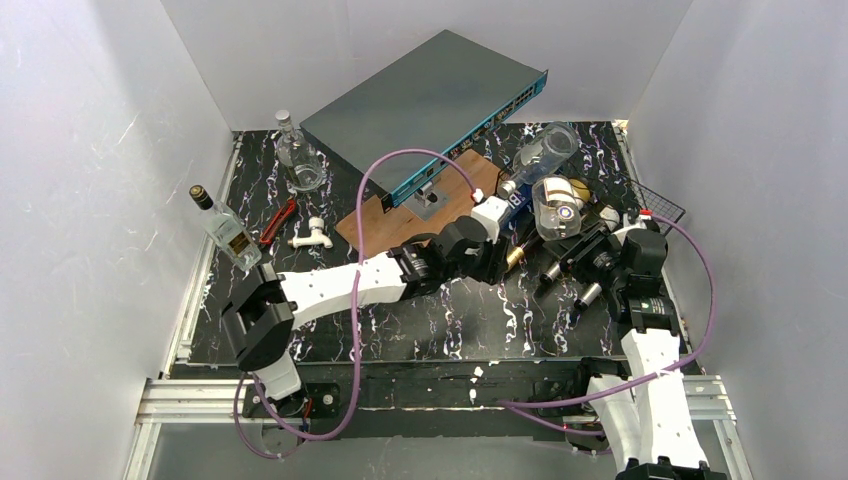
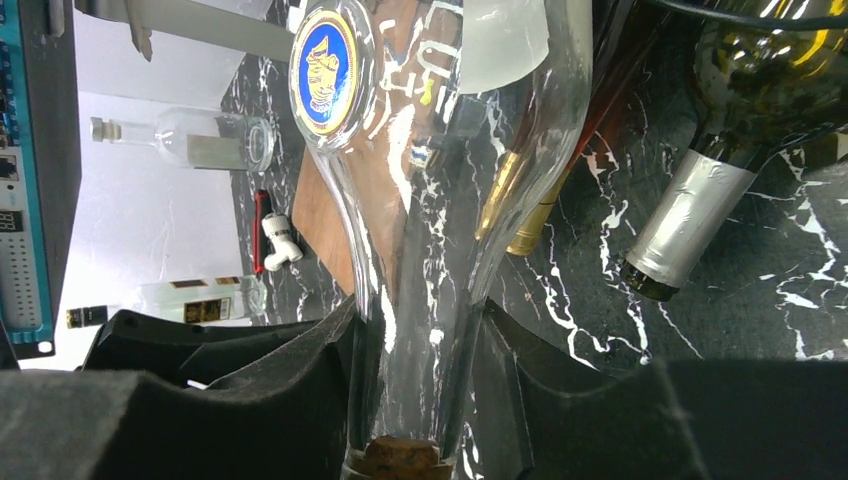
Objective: Take the wine bottle off the wine rack
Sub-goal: Pick up the wine bottle from the wine rack.
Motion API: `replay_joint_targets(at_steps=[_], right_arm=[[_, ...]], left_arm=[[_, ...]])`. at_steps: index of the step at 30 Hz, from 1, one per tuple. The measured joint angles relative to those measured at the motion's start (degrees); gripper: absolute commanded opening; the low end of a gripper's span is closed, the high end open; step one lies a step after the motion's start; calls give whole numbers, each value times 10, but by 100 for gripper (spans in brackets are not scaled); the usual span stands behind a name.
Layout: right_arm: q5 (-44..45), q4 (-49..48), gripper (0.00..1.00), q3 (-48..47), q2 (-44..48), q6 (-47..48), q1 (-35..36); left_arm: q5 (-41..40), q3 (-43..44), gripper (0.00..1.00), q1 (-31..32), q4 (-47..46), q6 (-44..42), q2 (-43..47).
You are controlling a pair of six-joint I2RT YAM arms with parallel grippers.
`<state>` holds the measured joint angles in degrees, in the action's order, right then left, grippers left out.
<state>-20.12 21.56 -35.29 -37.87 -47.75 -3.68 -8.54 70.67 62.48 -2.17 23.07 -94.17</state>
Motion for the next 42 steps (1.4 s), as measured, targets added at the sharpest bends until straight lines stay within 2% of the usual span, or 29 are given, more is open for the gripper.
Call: replay_joint_targets(at_steps=[7,22,36,39,42], right_arm=[[22,3,1,1,8,33,0],[55,22,1,1,45,82,0],[73,18,2,0,38,130,1],[73,13,12,0,26,144,1],[66,10,29,0,17,161,1]], left_arm=[[-7,39,38,0,-2,-27,-45],[-4,110,33,0,-51,-171,-142],[12,193,33,-6,-92,-198,-226],[20,200,33,-12,-100,-194,-234],[26,201,33,-17,-108,-186,-242]])
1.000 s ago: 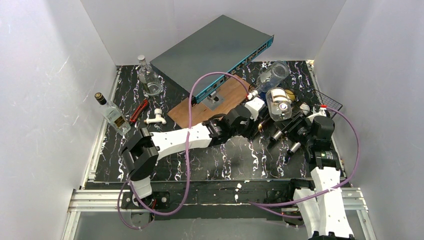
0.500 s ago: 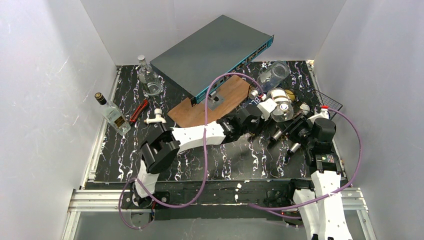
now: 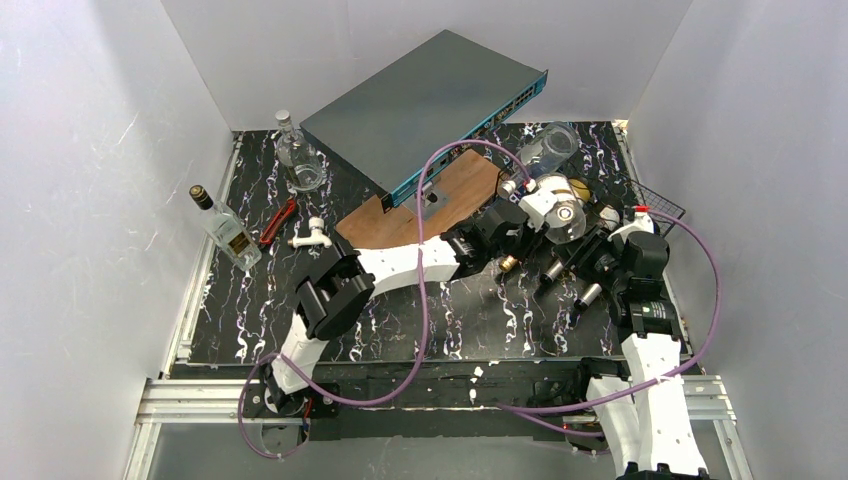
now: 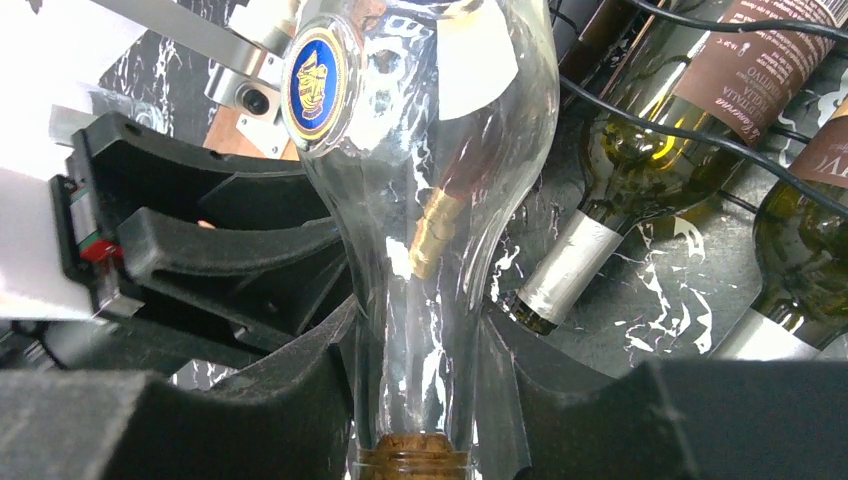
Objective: Take the wine bottle off the wine rack
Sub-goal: Pick up the wine bottle from the wine rack.
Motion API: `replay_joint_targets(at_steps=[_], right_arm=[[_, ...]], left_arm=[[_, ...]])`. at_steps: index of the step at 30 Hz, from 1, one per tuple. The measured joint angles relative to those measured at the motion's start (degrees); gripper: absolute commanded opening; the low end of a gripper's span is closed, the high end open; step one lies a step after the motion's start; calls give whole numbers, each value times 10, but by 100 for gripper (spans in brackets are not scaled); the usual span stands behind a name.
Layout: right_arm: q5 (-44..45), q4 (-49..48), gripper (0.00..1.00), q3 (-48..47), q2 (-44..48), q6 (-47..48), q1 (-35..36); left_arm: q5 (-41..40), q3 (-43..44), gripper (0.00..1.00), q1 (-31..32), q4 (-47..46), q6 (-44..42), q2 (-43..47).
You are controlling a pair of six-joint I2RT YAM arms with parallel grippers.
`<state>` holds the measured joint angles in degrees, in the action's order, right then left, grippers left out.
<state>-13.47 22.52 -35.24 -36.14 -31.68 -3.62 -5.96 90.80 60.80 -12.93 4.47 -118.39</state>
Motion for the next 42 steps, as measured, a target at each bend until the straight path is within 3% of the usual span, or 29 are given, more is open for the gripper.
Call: replay_joint_targets(at_steps=[4,8,12,19,27,32,36,42], right_arm=[[-3,0,47,0,-3,21,0],[2,-1,71,0,-6,41,0],[-7,-5,77,0,-11,64,0],[0,-2,61,-1,-29,68,0],[2,17,53,-31,-37,83,-1],[3,26,28,-38,-37,95,-1],[1,27,2,-39,-37,101,-1],[-5,29,1,-40,-37,111,-1]], left_arm=[[5,0,33,-7,-10,14,-16],[10,1,33,-7,-24,32,-23],[19,5,33,-8,-28,42,-33],[34,21,33,-12,-35,54,-50],[37,25,33,-14,-38,56,-52],[37,25,33,-16,-37,57,-52],[39,25,33,-17,-37,57,-52],[41,25,33,-18,-37,57,-52]])
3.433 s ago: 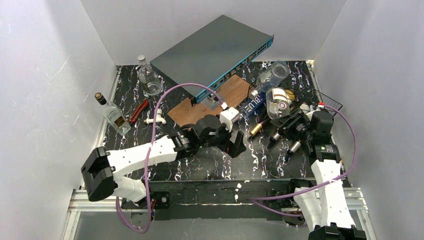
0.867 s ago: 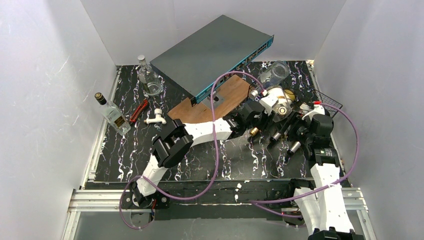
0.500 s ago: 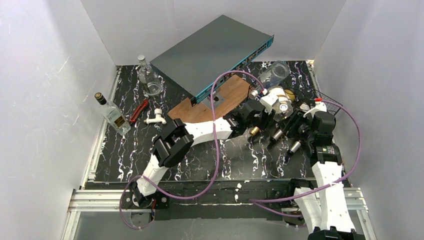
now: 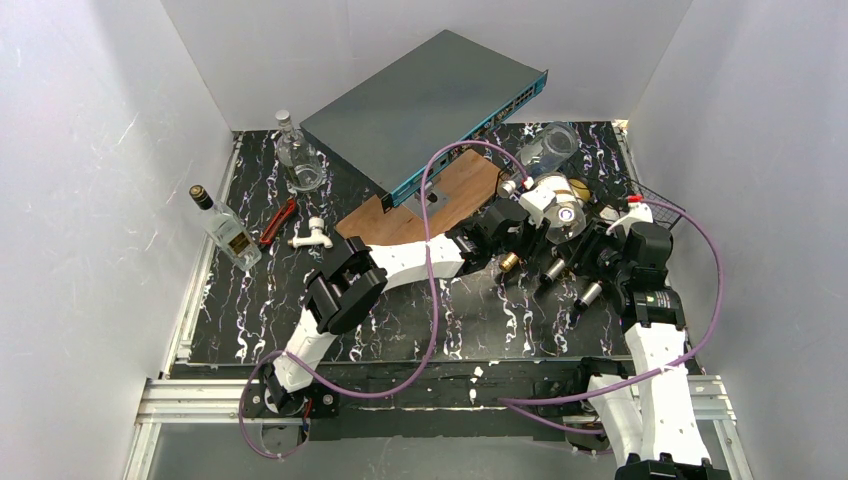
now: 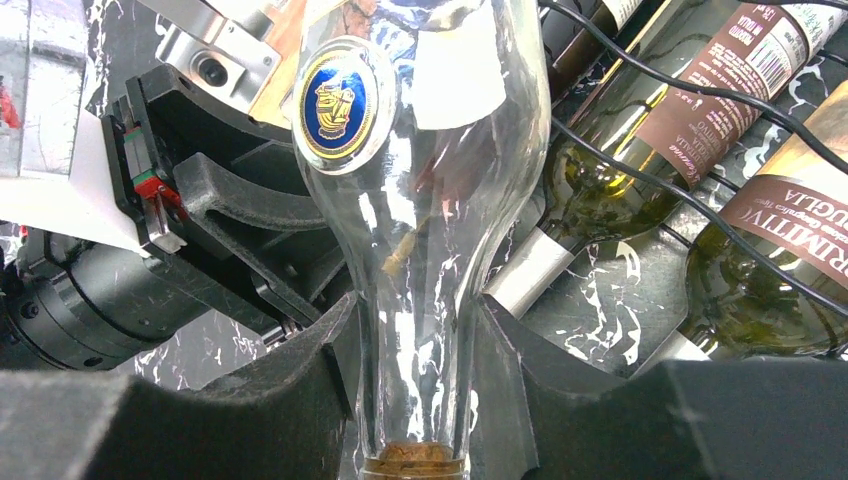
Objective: Take the wine bottle off the wine rack
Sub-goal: Pick up the wine bottle from the wine rack.
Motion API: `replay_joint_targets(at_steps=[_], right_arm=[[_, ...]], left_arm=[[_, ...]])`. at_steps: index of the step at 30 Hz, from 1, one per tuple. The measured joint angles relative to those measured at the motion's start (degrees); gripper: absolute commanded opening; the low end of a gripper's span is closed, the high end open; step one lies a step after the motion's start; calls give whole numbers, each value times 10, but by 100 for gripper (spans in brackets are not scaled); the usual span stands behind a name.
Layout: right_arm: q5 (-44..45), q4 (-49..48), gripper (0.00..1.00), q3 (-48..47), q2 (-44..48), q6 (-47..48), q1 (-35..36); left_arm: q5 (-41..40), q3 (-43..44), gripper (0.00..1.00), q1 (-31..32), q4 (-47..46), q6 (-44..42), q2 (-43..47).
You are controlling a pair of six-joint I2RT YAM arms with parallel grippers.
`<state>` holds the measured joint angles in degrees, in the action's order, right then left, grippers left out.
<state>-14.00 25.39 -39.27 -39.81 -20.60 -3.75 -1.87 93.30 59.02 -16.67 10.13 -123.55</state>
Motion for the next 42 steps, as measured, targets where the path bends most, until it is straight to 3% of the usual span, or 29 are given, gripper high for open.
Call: replay_joint_targets(at_steps=[20,24,29,42], right_arm=[[-3,30,1,-26,15,20,-4],[-3,32,18,-26,15,24,-4],[-4,33,30,-21,15,27,-4],[-9,28,47,-2,29,45,-4]], left_arm=[[13,-2,33,0,-14,2,0],[13,-3,33,0,-14,2,0],[12,-9,33,0,-21,4,0],[12,-14,33,0,-21,6,0]])
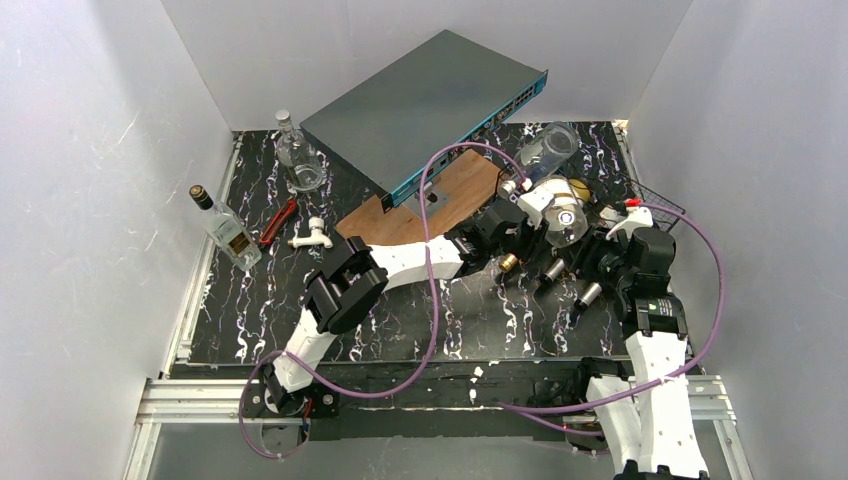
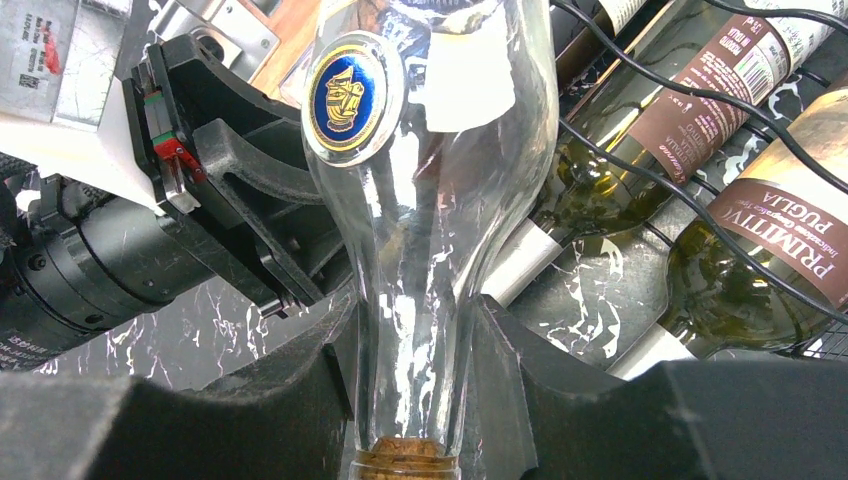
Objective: Take the wine bottle off the wine rack
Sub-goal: Pick up the wine bottle from the wine rack.
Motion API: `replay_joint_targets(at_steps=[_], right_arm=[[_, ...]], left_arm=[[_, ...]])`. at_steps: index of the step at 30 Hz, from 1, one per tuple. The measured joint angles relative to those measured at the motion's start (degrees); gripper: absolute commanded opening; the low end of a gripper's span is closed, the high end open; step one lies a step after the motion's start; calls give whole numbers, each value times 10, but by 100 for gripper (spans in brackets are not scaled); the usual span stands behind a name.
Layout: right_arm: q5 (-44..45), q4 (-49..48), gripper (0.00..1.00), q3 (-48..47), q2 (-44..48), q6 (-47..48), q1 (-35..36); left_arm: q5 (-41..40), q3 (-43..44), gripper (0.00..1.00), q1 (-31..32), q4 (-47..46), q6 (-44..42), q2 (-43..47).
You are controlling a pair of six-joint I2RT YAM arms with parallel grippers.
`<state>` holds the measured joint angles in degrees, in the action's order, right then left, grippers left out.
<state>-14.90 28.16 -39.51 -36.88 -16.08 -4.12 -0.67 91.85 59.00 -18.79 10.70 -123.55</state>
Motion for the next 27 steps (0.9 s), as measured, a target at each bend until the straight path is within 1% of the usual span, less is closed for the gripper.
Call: replay_joint_targets(at_steps=[8,22,24,27], right_arm=[[-8,1,58,0,2,-1,0],[-32,20,72,-11,4,-5,1],[-33,22,78,-14,4,-5,1],[-30,30,77,-22,4,-6,0]], left_arm=[[-1,0,33,0,-1,5,0],[-2,0,33,-1,-5,9,0],[-2,0,33,-1,-5,9,0],[-2,0,33,-1,-6,9,0]])
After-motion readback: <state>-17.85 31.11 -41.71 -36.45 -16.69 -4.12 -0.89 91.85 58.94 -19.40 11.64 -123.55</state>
